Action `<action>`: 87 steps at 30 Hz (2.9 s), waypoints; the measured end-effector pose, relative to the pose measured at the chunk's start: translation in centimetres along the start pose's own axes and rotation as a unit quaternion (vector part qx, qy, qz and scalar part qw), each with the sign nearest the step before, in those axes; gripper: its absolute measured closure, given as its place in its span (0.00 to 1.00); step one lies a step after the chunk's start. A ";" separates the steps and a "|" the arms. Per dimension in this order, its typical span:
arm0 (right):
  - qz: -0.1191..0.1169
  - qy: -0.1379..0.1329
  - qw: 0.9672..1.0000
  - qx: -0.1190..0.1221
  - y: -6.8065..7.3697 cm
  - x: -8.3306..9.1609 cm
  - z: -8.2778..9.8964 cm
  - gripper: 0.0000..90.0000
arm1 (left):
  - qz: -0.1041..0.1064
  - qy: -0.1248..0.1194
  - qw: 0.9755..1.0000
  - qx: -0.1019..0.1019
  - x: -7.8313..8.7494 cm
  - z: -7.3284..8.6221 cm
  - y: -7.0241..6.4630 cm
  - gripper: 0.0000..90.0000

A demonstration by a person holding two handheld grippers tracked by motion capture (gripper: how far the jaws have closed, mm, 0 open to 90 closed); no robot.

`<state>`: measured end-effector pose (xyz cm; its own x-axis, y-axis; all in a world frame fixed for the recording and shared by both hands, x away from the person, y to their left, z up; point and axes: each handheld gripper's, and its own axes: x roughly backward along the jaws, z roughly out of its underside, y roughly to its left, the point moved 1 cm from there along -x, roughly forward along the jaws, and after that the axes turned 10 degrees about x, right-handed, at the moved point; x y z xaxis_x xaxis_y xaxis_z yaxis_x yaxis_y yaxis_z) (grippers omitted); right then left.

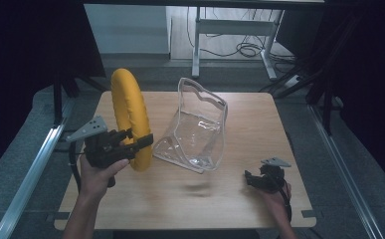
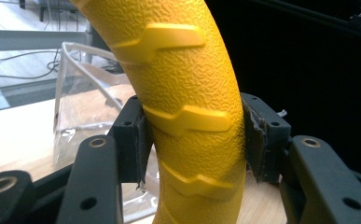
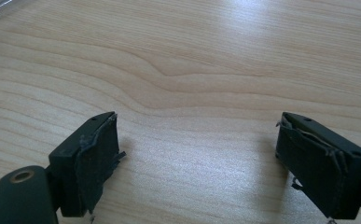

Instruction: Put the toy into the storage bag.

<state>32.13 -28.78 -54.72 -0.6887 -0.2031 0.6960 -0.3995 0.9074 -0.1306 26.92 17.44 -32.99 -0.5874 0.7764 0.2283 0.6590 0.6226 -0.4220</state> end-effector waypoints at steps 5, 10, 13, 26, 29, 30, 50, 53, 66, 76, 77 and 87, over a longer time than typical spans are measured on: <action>0.001 0.000 1.000 0.000 0.0 0.0 0.0 0.15 | 0.010 -0.006 1.000 0.000 -0.4 -0.6 -0.4 0.54; 0.001 0.000 1.000 0.000 0.0 0.0 0.0 0.15 | 0.023 -0.009 1.000 -0.004 -1.1 -1.2 -0.9 0.54; 0.001 -0.002 1.000 0.000 0.0 0.0 0.0 0.15 | 0.029 -0.010 1.000 -0.005 -1.5 -1.5 -1.0 0.54; 0.001 -0.001 1.000 -0.001 0.0 0.0 0.0 0.15 | 0.041 -0.020 0.999 -0.007 -2.9 -3.1 -1.9 0.54; 0.001 -0.001 1.000 -0.001 0.0 0.0 0.0 0.15 | 0.042 -0.020 0.999 -0.012 -3.2 -3.4 -2.2 0.54; 0.001 -0.001 1.000 -0.001 0.0 0.0 0.0 0.15 | 0.041 -0.020 0.999 -0.013 -3.3 -3.5 -2.4 0.54; 0.001 -0.002 1.000 -0.002 0.0 0.0 0.0 0.15 | 0.071 -0.019 0.996 -0.047 -6.1 -5.2 -5.8 0.54; 0.001 -0.002 1.000 -0.002 0.0 0.0 0.0 0.15 | 0.075 -0.017 0.996 -0.052 -6.5 -5.5 -6.2 0.54; 0.001 -0.001 1.000 -0.002 0.0 0.0 0.0 0.15 | 0.088 -0.010 0.994 -0.066 -8.0 -5.8 -7.6 0.54; 0.000 -0.001 1.000 -0.001 0.0 0.0 0.0 0.15 | 0.100 -0.011 0.992 -0.070 -9.0 -5.8 -8.4 0.54; 0.000 -0.001 1.000 -0.002 0.0 0.0 0.0 0.15 | 0.101 -0.010 0.992 -0.071 -9.1 -5.9 -8.5 0.54; 0.001 -0.001 1.000 -0.001 0.0 0.0 0.0 0.15 | 0.109 -0.002 0.991 -0.080 -10.6 -5.4 -9.4 0.54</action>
<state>32.11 -28.78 -54.71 -0.6908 -0.2028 0.6940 -0.3972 0.9085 -0.1298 29.47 3.91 -26.72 -0.4247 0.8939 0.1432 0.8359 0.4480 -0.3172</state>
